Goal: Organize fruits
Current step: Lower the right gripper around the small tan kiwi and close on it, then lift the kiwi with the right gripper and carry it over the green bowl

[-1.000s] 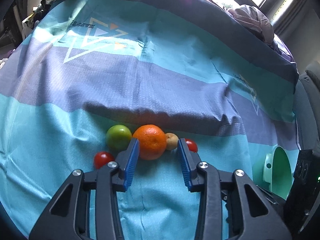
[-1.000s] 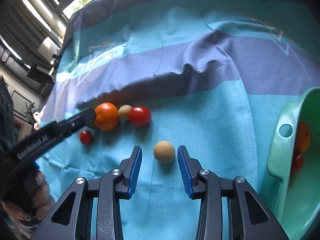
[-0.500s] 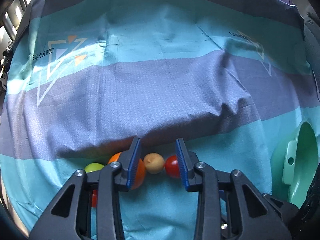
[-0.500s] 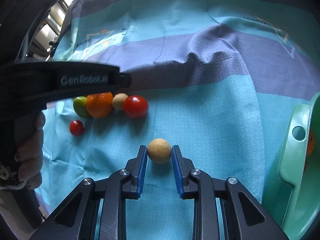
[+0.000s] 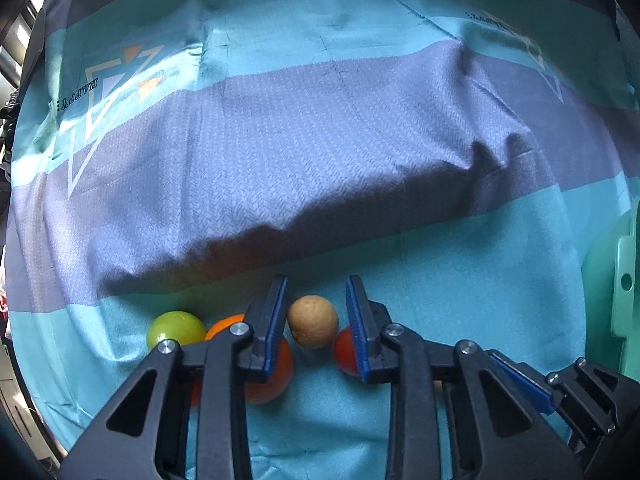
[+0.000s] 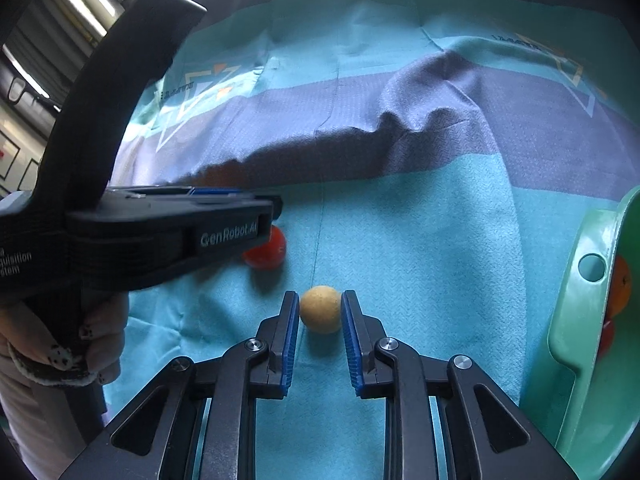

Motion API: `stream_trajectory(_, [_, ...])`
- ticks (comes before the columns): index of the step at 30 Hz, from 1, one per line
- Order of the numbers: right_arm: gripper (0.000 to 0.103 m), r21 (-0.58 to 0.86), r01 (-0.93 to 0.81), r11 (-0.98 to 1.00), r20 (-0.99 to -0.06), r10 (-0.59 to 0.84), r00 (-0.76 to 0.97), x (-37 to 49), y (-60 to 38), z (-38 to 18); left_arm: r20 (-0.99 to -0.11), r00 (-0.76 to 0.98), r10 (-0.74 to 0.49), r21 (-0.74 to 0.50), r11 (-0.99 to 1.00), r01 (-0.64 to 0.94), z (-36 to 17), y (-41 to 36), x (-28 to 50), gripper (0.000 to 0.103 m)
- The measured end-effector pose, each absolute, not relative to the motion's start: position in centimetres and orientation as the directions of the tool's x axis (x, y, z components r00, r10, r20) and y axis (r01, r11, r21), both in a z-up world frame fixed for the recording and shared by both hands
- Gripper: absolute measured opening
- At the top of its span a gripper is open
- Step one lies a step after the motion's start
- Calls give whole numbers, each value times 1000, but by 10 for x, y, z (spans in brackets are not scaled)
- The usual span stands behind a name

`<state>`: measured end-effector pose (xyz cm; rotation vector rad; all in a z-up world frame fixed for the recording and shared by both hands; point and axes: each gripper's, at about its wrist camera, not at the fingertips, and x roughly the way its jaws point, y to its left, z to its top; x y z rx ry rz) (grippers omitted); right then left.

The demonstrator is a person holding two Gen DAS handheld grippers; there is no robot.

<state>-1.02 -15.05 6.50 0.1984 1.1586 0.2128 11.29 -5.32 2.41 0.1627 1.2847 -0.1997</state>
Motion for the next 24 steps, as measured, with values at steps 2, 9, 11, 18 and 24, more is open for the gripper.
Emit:
stream_trajectory(2, [24,261,-58,964,-888,263,377,-9,-150,63,-961,270,-57,7,973,230,24,-49,111,27])
stream_trajectory(9, [24,268,-55,962,-884,268,383,-6,-147,60,-952,304,-44,28,973,228,22,-43,98,27])
stream_trajectory(11, [24,271,-56,961,-883,271,384,-6,-146,60,-946,320,-47,26,975,219,20,-43,96,26])
stream_trajectory(18, [24,288,-51,956,-878,285,384,-4,-149,62,-924,373,-88,-23,984,176,27,-38,84,26])
stream_trajectory(24, [25,252,-64,966,-881,257,397,-2,-141,61,-879,463,-113,-58,990,131,55,-29,63,26])
